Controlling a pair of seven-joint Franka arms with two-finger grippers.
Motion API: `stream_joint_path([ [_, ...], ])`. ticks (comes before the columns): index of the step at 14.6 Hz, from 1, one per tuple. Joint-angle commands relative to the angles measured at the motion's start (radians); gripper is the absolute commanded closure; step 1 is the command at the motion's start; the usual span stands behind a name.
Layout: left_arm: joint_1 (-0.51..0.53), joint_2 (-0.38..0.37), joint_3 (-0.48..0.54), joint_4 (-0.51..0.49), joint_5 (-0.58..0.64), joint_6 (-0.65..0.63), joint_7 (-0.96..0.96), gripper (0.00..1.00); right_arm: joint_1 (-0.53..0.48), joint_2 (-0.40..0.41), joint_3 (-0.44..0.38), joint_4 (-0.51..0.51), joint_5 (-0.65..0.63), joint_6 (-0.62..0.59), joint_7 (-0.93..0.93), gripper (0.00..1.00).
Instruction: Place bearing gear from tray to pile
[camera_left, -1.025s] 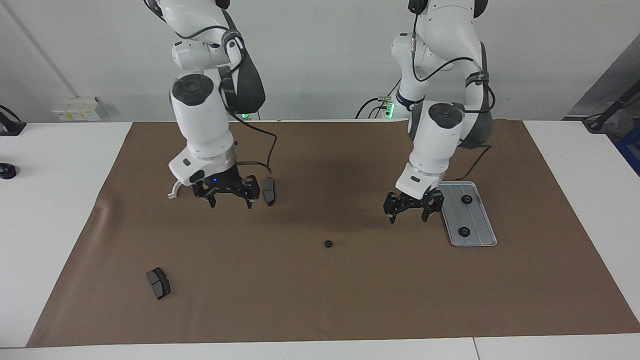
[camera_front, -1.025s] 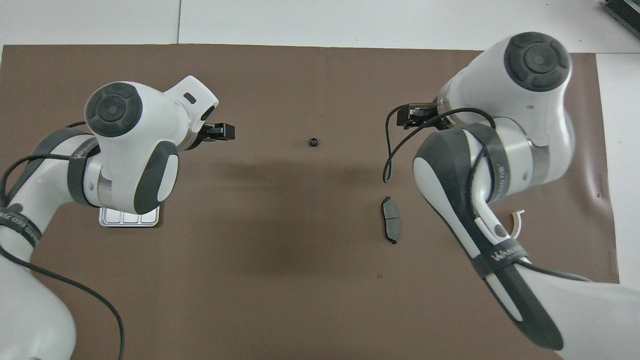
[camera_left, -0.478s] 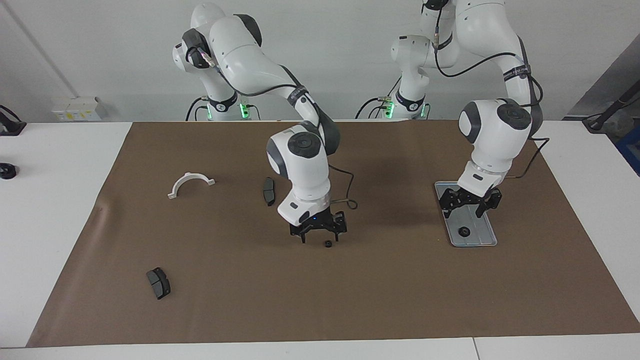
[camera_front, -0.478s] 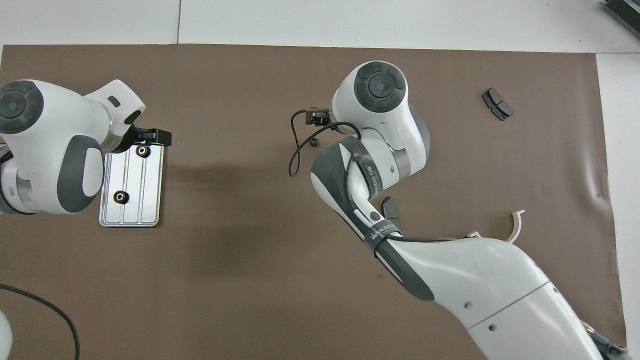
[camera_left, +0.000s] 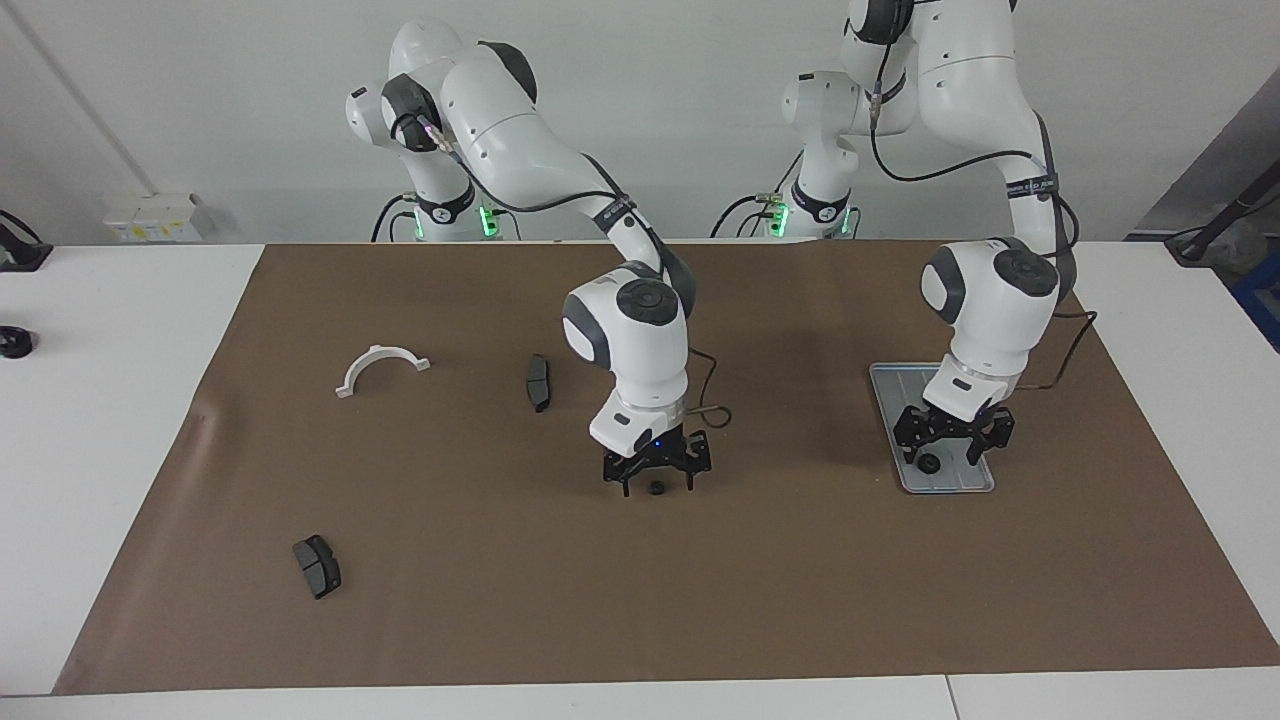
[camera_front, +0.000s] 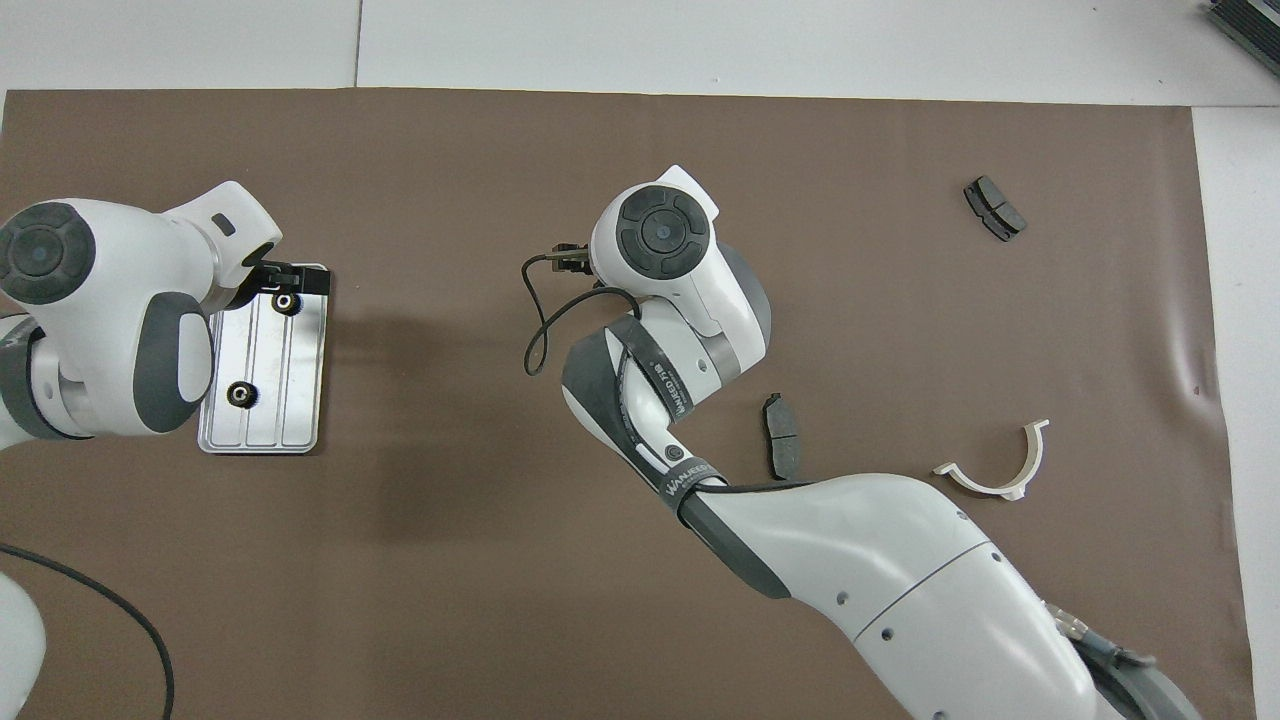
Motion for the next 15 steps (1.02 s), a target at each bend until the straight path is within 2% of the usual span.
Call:
stream_joint_path([
  [1,0.031,-0.007,-0.012,-0.024,-0.015,0.025,0.021,0.0,0.0,0.004,0.007,-0.008,-0.028,-0.007,0.003,0.11],
  [4,0.048,-0.011,-0.013,-0.061,-0.018,0.033,0.027,0.03,0.012,-0.003,0.01,-0.018,-0.026,-0.032,0.003,0.41],
  [5,0.051,-0.011,-0.015,-0.062,-0.02,0.041,0.027,0.03,0.015,-0.007,0.01,-0.023,-0.026,-0.051,0.003,0.45],
  [10,0.039,0.002,-0.016,-0.067,-0.026,0.093,0.024,0.12,0.021,-0.01,0.01,-0.032,-0.026,-0.072,-0.021,0.5],
  [12,0.039,0.002,-0.018,-0.07,-0.026,0.094,0.024,0.22,0.02,-0.01,0.01,-0.032,-0.026,-0.081,-0.024,0.53],
  [13,0.041,0.001,-0.018,-0.073,-0.027,0.096,0.023,0.29,0.02,-0.01,0.01,-0.032,-0.026,-0.079,-0.033,0.61],
  [14,0.041,0.001,-0.018,-0.075,-0.034,0.096,0.023,0.3,0.018,-0.01,0.01,-0.032,-0.026,-0.079,-0.035,0.75],
  [15,0.041,0.001,-0.018,-0.081,-0.05,0.099,0.023,0.3,0.018,-0.01,0.01,-0.032,-0.026,-0.079,-0.035,1.0],
])
